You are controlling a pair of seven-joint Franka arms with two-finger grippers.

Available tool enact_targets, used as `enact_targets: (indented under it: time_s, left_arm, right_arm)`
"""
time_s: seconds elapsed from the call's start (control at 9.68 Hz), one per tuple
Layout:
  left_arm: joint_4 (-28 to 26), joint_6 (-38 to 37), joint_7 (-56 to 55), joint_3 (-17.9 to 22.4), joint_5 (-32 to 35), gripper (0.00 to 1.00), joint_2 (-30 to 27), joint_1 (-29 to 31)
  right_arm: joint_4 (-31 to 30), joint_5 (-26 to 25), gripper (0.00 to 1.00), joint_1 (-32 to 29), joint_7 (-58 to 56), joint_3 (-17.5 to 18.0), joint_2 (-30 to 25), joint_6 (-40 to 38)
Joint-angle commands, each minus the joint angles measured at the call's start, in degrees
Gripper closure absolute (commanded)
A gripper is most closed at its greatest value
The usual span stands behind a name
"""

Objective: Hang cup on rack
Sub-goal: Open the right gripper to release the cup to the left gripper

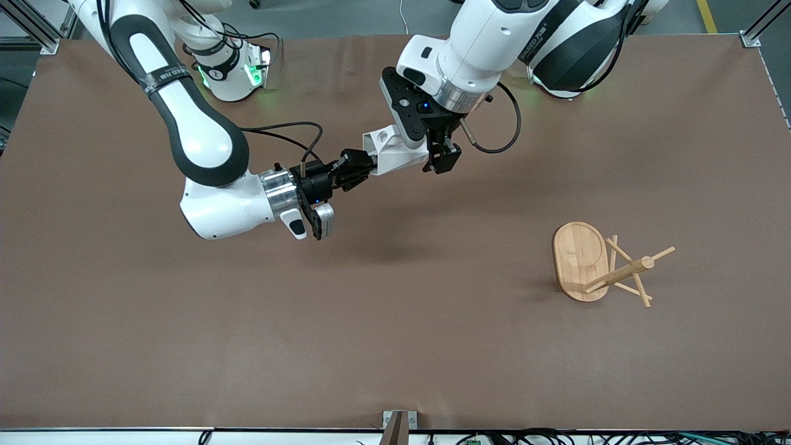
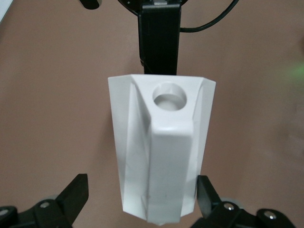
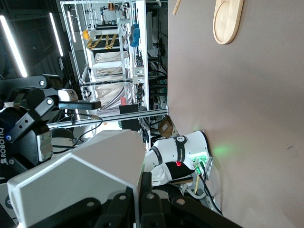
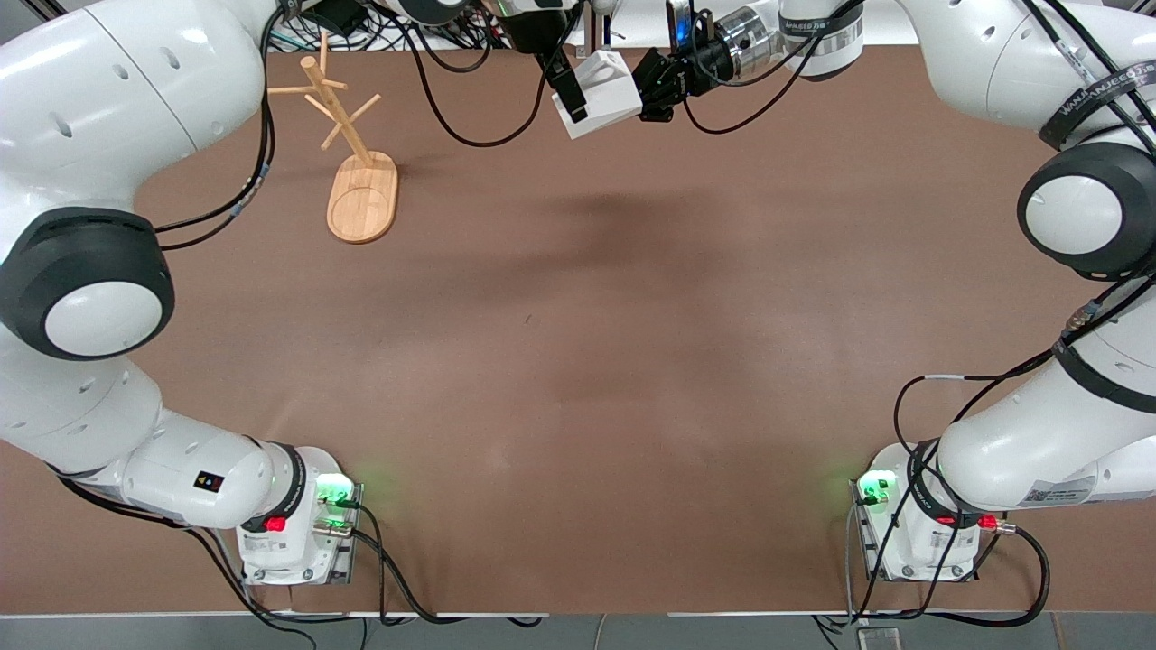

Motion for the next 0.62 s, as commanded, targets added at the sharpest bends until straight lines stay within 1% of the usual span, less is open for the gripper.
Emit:
enact_targets:
  time_s: [0.0,0.1,0.21,0.31,0.41,0.52]
  left_arm:
    - [-1.4,1.2,0.4,-0.2,-0.4,0.00,1.6,-0.3]
    - [-1.9,1.2,0.8,-0.2,-0.4,0.09,1.6,-0.3]
    - [-2.1,1.2,1.2,-0.2,-0.4,0.30,1.6,-0.3]
    - [-2.1,0.9,1.1,-0.2,-0.4,0.54,1.5,-0.2]
    - [-2.0,0.7,0.8,-0.2,-0.4,0.74,1.4,0.0]
    - [-1.9,0.7,0.5,-0.2,-0.4,0.85,1.4,0.3]
  right_arm:
    - [-0.8,0.5,0.96,-0.1,-0.4,1.6,-1.0,-0.5]
    - [-0.7,0.7,0.96,-0.1,-0.4,1.9,-1.0,0.0]
    - [-0.7,0.7,0.96,-0.1,-0.4,2.1,-1.0,0.2]
    - [-0.7,0.7,0.96,0.0,-0.4,2.1,-1.0,0.3]
    - [-0.7,0.7,0.95,0.0,-0.4,2.1,-1.0,0.2]
    - [-0.7,0.7,0.95,0.0,-0.4,2.1,-1.0,0.2]
